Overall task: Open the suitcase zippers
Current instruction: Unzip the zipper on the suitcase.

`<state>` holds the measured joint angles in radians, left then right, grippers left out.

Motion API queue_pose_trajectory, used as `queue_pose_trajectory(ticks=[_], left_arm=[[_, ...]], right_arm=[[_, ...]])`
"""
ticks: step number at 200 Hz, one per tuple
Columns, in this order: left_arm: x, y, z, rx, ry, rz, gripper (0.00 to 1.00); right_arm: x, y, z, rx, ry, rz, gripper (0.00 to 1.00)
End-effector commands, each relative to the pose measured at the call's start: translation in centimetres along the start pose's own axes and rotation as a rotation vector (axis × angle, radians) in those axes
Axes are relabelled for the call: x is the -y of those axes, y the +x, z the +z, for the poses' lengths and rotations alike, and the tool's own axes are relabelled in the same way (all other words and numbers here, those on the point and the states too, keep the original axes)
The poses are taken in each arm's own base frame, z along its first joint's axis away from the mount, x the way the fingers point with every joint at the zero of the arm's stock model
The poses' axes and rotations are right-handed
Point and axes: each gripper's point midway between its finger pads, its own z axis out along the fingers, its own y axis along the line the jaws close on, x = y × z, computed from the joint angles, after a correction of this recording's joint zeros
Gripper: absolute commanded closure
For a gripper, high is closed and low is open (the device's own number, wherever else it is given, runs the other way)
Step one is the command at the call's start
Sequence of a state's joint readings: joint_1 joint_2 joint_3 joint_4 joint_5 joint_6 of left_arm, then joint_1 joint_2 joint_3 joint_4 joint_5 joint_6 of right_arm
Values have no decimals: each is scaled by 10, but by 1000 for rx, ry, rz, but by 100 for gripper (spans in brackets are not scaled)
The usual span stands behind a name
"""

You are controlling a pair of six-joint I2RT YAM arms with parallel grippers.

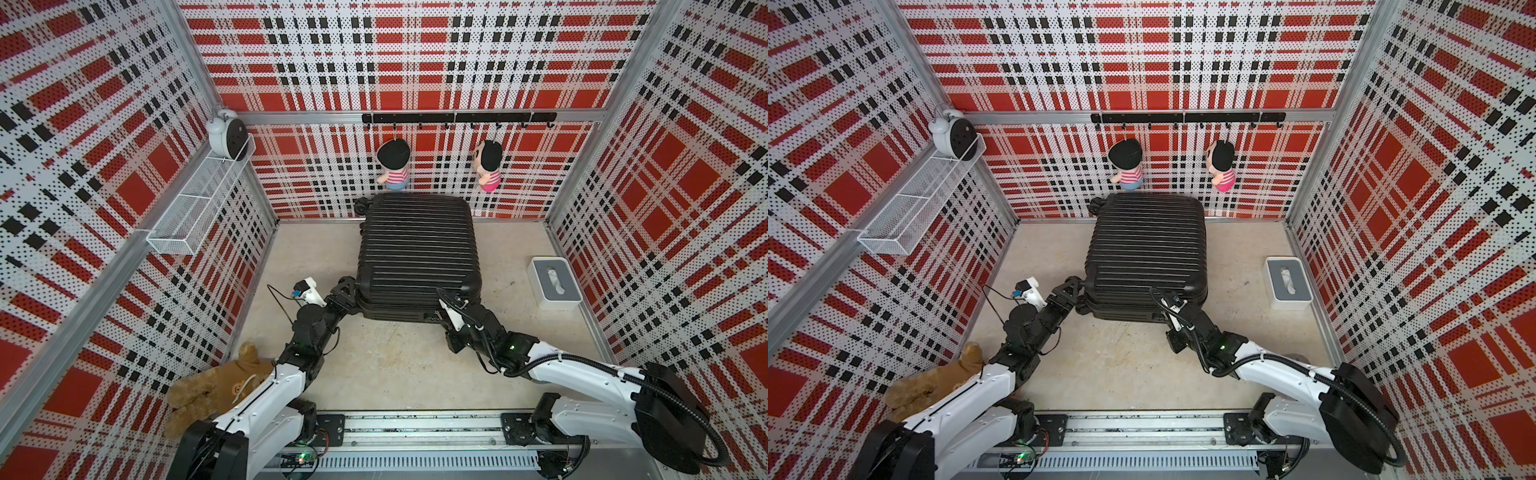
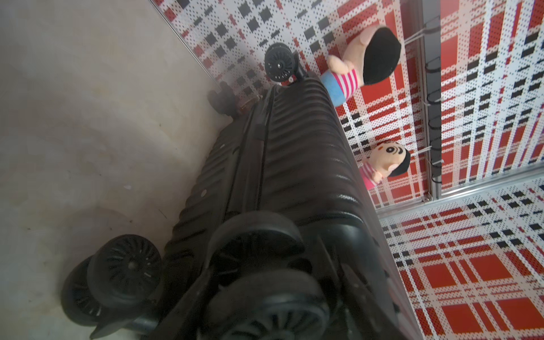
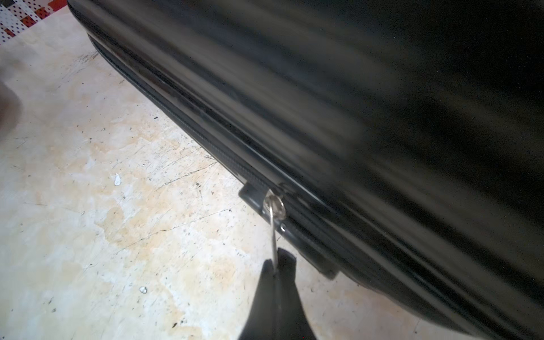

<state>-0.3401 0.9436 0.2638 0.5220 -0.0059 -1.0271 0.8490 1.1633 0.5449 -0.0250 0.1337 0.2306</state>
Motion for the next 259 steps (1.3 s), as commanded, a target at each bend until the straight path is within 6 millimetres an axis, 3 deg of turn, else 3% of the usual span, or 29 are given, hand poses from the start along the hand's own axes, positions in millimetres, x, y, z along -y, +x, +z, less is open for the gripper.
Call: queue_pose_trajectory(ticks=[1,73,161,201,259], left_arm=[[3,76,-8,-314,23,62,81],[19,111,-12,-387,30,80,80],[35,132,-14,-446,55,105,80],[39,148,-21,-502,69,122,80],[44,143,-25,-483,71,152,79]], right_arm=[[-11,-16,-2,45,-41,1,100],[-7,-8,-3,41,-40,13,100],[8,0,-14,70,-11,55,100],[3,0,-15,84,-47,59,100],[-5,-1,-16,99,-97,69,100]])
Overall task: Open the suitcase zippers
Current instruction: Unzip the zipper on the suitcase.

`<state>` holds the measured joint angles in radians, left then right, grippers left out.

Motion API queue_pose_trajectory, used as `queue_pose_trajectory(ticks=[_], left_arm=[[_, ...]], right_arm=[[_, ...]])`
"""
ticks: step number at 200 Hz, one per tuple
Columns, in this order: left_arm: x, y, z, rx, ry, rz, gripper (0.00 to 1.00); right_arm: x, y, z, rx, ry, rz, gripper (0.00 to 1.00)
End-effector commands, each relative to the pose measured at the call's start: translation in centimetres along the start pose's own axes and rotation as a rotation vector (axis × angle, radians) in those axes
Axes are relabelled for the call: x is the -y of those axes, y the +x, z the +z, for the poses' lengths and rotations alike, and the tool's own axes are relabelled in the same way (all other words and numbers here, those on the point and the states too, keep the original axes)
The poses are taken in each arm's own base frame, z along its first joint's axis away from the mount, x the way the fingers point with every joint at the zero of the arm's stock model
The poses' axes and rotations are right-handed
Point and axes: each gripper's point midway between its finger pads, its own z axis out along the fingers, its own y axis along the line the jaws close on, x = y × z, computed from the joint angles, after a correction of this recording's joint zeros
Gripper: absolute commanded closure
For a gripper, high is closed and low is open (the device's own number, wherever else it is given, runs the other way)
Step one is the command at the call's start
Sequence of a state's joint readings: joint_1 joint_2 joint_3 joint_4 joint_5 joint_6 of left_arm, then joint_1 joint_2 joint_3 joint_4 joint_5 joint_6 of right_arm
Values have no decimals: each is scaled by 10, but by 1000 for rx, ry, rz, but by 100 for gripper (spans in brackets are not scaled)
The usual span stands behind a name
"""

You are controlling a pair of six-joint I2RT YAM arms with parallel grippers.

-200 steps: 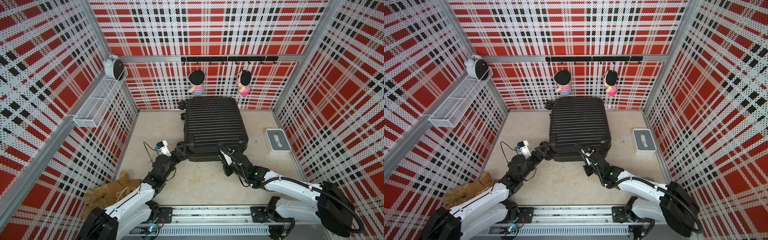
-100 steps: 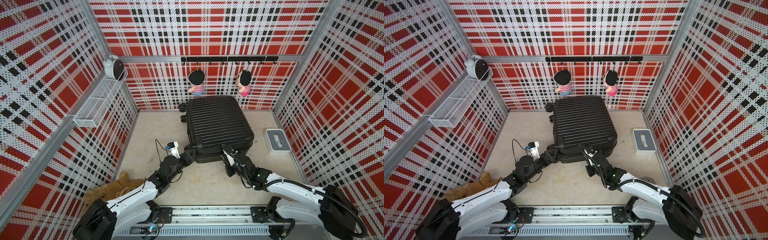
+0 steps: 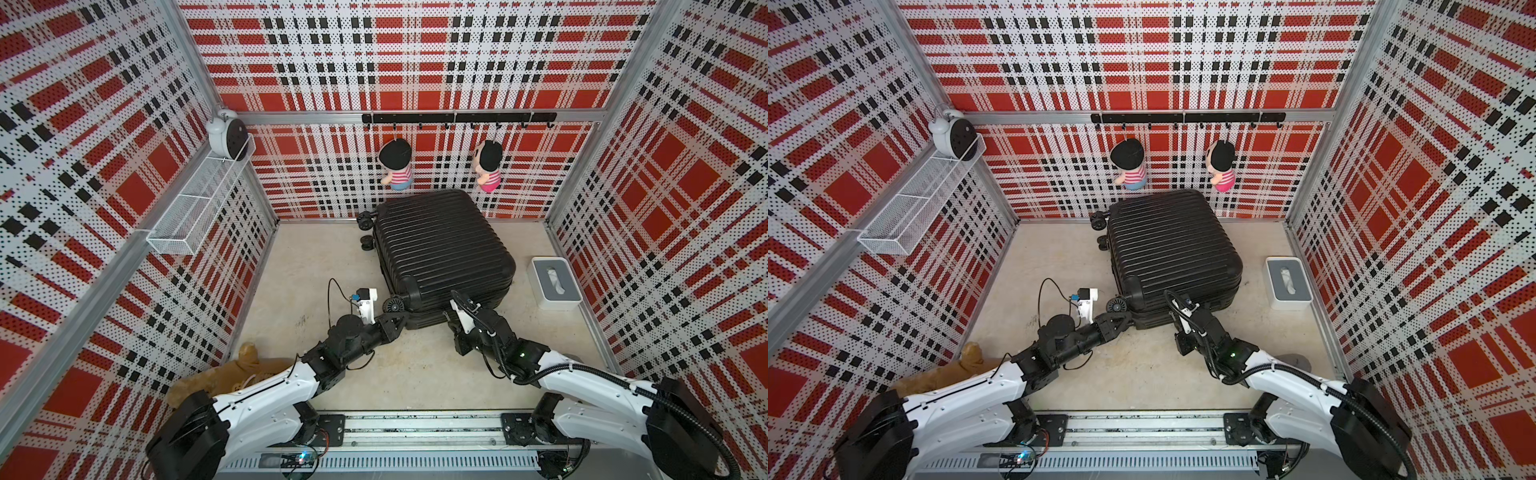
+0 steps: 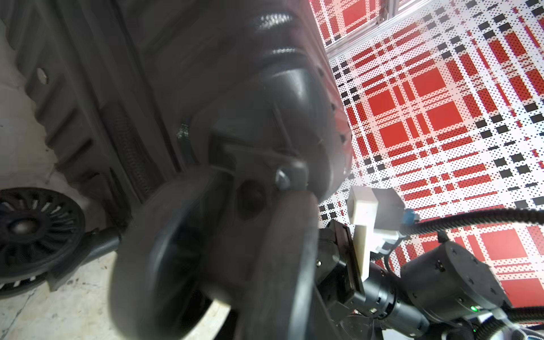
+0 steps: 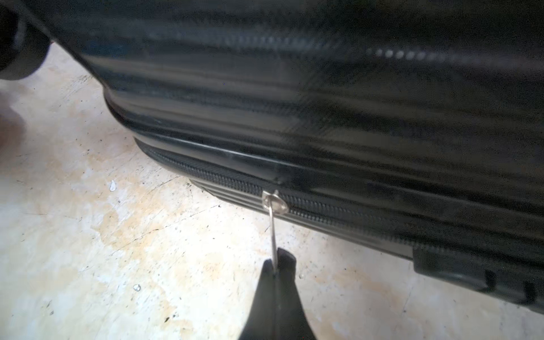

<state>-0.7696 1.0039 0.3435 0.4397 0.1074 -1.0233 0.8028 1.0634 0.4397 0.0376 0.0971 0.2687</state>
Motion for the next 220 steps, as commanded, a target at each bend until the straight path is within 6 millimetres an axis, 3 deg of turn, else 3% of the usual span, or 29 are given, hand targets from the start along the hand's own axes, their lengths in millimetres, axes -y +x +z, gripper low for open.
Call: queue_pose_trajectory(ticks=[1,67,109,156,220], left_arm=[[-31,1,-4,4,-150,36,79],[-39,-2,-8,11,-135,19,73],[-39,-6,-17,34,-133,13,47],[-49,-25,-33,105,-133,-12,31],[-41,-60,-47,179,-53,-21,24]], right_arm=[[-18,-10,-4,43,-92,0,100],[-38,-14,2,44,-123,-30,100],[-40,-13,5,40,-119,-32,100],[-40,-11,6,34,-121,-32,100],[-41,-11,8,38,-119,-31,100]])
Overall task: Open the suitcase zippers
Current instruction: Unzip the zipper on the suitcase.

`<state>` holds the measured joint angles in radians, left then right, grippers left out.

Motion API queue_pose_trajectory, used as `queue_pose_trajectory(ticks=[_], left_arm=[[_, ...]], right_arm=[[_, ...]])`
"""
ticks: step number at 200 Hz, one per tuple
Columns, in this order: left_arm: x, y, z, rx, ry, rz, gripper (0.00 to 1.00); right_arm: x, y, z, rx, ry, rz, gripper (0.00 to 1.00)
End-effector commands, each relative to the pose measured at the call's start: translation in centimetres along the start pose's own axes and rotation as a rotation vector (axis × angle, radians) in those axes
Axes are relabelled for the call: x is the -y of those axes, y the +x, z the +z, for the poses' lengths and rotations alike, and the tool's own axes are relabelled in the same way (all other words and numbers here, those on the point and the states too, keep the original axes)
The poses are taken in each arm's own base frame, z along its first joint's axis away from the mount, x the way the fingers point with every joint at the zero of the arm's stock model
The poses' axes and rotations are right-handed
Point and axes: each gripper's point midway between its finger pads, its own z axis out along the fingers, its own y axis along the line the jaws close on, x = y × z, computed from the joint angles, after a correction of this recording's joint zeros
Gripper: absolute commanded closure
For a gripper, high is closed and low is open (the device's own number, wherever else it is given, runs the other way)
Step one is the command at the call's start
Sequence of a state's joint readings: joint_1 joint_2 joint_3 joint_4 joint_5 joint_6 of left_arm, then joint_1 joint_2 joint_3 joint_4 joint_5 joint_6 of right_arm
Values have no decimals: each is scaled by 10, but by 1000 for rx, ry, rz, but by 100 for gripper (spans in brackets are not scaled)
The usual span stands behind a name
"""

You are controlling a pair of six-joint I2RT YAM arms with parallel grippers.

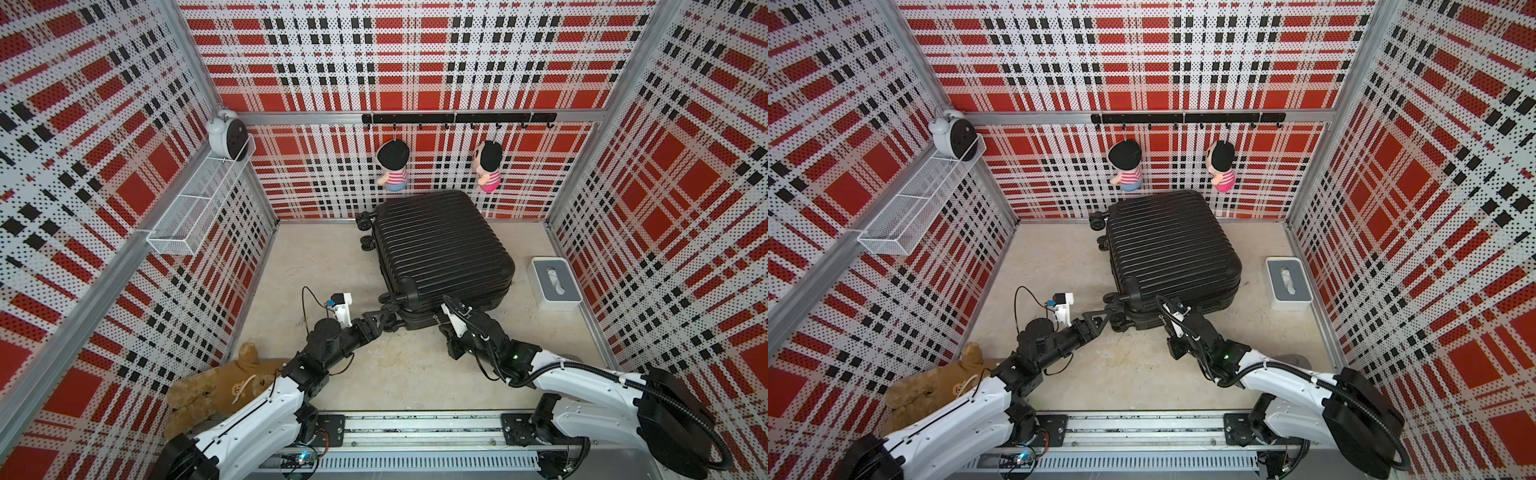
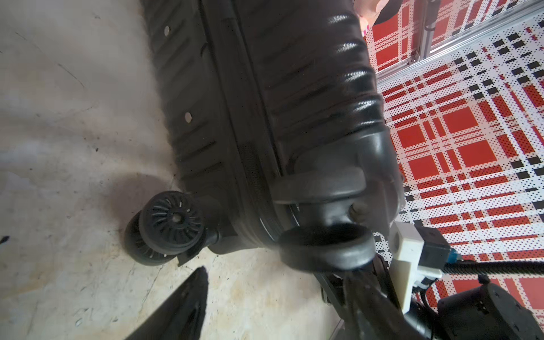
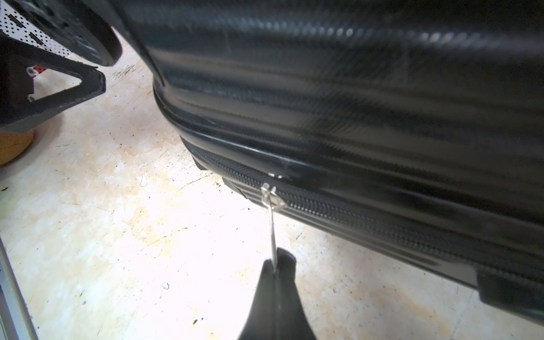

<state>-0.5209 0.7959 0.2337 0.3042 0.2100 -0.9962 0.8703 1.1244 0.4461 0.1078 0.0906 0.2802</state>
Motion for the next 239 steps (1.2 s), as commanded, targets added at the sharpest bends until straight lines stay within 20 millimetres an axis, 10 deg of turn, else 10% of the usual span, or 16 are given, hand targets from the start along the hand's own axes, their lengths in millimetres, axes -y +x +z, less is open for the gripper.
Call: queue_pose_trajectory(ticks=[1,105,239], left_arm=[[11,-26,-5,76,43,10,24],[-28,-47,17,25,-61,-7,36],[-24,-14,55,-106,-59,18,40]], right_arm=[[-15,-12,1,34,-53,-8,100],[-18,-15,5,41,-58,-26,100],[-24,-18,12,56,-80,-25,100]])
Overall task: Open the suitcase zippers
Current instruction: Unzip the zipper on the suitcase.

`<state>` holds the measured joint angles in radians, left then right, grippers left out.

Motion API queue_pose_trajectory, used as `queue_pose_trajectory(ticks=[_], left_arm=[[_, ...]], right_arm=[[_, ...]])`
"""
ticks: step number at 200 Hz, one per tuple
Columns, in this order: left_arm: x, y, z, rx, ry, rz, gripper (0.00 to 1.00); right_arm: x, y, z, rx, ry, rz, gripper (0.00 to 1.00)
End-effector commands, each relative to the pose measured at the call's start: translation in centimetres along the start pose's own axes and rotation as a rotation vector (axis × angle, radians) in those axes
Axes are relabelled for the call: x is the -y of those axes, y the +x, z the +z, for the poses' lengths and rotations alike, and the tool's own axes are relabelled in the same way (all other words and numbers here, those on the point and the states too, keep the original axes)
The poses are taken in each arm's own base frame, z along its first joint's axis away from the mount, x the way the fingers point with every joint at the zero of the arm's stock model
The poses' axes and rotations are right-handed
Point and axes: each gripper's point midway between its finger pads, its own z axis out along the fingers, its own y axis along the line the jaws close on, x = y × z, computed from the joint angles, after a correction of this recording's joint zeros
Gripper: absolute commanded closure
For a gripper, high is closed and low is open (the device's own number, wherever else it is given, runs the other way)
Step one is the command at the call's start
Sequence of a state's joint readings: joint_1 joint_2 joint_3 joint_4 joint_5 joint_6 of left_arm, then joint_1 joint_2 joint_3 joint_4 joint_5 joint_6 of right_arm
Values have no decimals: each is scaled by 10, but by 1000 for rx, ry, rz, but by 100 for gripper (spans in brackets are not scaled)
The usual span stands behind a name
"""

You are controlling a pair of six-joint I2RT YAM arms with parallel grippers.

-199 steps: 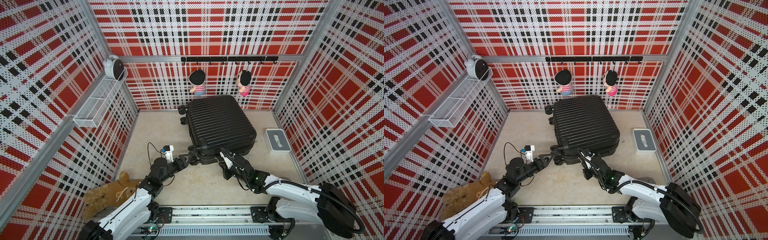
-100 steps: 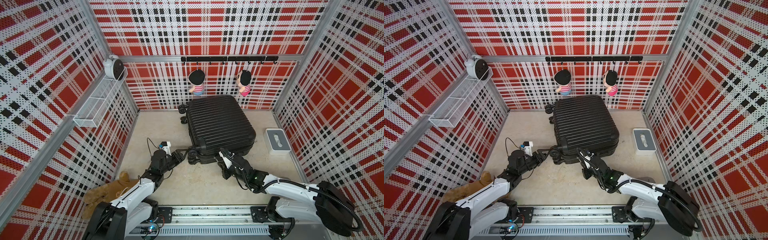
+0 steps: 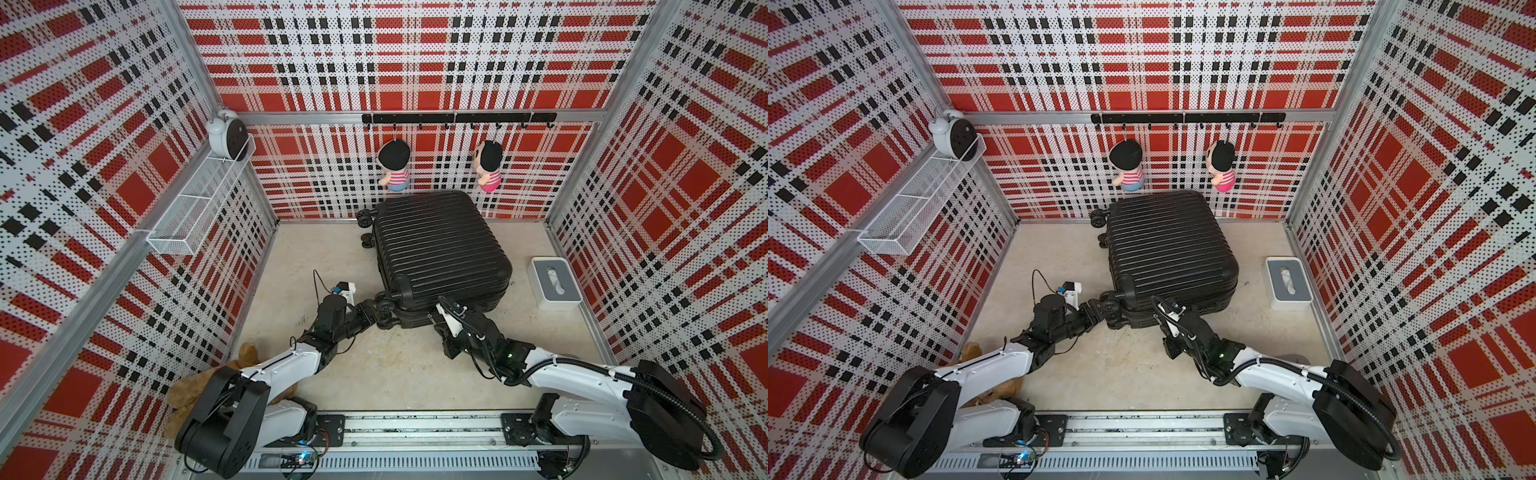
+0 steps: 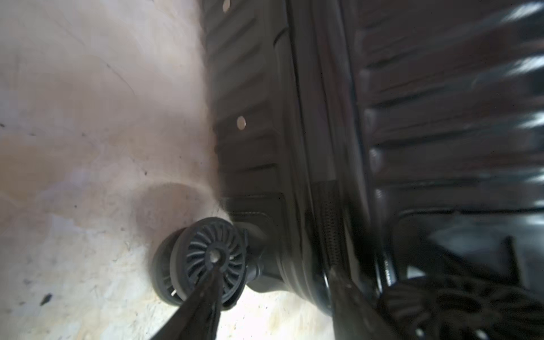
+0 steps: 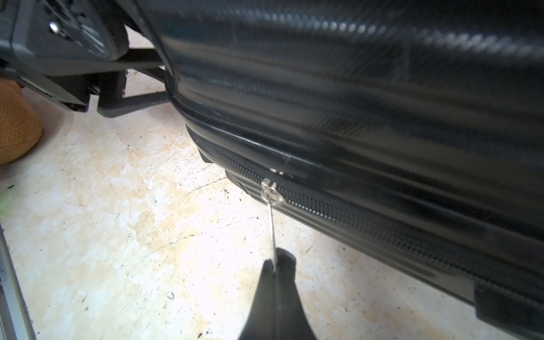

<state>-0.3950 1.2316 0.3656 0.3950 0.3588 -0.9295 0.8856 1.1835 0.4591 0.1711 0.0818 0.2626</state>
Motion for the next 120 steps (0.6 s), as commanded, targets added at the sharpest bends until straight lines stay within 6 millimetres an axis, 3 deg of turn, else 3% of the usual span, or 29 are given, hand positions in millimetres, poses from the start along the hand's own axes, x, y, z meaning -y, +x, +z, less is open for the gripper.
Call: queue_pose_trajectory(ticks=[1,120], left_arm=[[26,-8,2,26,81,57,40],[13,2,-7,36,84,57,40]], right_arm=[[-14,-15,3,44,-55,0,100],[-65,-32,27,98,-97,-27,100]])
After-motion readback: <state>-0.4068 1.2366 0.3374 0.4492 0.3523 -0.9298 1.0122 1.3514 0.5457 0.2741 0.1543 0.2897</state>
